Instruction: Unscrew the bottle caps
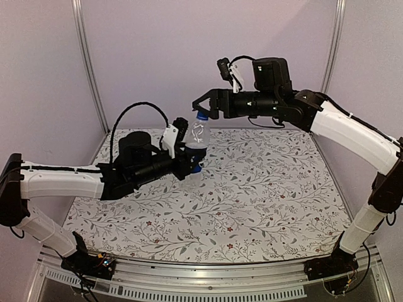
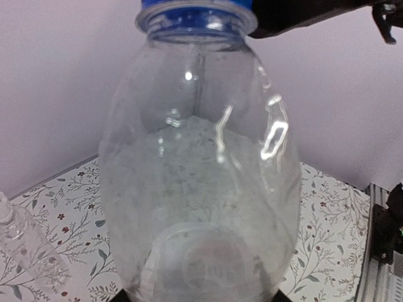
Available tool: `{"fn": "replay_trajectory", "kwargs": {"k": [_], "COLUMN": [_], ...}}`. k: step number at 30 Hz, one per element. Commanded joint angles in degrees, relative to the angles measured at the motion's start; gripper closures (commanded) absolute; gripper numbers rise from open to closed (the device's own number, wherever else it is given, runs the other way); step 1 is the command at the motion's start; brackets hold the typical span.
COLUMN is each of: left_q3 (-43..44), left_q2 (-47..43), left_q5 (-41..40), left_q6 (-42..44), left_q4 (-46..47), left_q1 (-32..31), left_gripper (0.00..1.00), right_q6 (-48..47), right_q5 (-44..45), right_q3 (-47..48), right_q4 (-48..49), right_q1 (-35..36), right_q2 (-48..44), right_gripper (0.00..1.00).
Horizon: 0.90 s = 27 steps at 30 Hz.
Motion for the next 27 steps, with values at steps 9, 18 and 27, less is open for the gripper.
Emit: {"fn": "replay_trajectory", "kwargs": {"k": [9,18,27], "left_q3": [1.63,1.78,1.66], "left_q2": [-0.40,-0.48,-0.51], "left_q5": [-4.29,-4.93,-4.87], "left_q6": [2.13,2.72,2.75], "left_q4": [-1.50,-1.80,-1.98], "left_q1": [-1.93,-1.99,-2.06], "left_gripper": [0.64,0.64,0.64], "right_q6": [1.85,1.70,1.06], "right_q5": [-1.65,-2.56,-2.83], "right_q3": [-2.43,-4.59,-5.86], "right_q4": [4.79,6.22,7.17], "right_q1": [1.39,1.44,1.46], "right_q2": [2.23,1.07,-0.17], "right_gripper": [0.32,0.53,0.68]}}
